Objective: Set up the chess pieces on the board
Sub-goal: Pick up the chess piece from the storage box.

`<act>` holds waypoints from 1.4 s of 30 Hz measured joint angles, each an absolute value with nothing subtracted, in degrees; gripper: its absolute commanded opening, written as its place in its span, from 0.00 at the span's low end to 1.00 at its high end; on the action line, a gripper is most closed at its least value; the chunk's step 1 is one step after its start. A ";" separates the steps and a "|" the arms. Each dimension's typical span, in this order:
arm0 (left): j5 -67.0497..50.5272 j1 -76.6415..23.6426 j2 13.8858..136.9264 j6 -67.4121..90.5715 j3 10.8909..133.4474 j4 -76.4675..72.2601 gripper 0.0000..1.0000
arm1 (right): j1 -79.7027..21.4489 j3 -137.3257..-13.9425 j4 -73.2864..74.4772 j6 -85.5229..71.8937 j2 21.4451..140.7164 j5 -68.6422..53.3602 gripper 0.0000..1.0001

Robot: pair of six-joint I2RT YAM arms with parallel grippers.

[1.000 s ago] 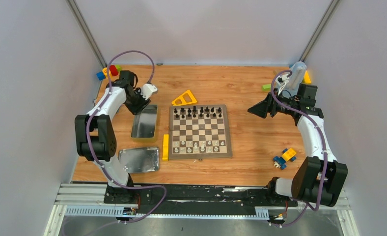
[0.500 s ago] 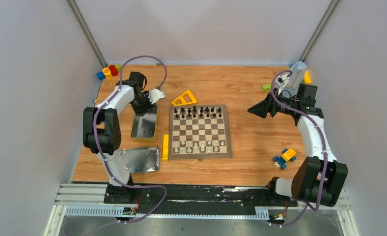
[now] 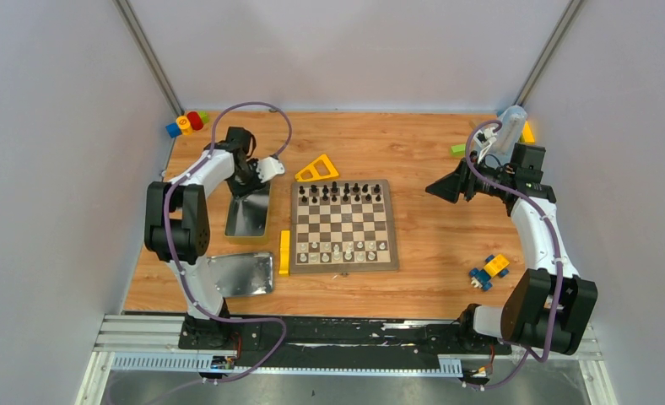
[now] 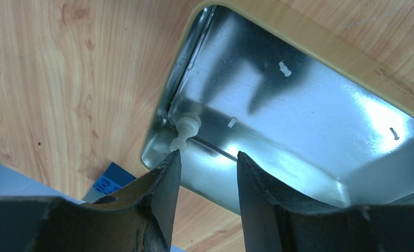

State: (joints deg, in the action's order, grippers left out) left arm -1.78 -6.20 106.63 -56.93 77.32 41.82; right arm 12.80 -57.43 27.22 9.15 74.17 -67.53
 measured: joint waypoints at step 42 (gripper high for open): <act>4.21 -10.33 103.28 -63.44 68.62 38.76 0.43 | 12.78 -57.49 27.33 9.37 74.98 -67.55 0.66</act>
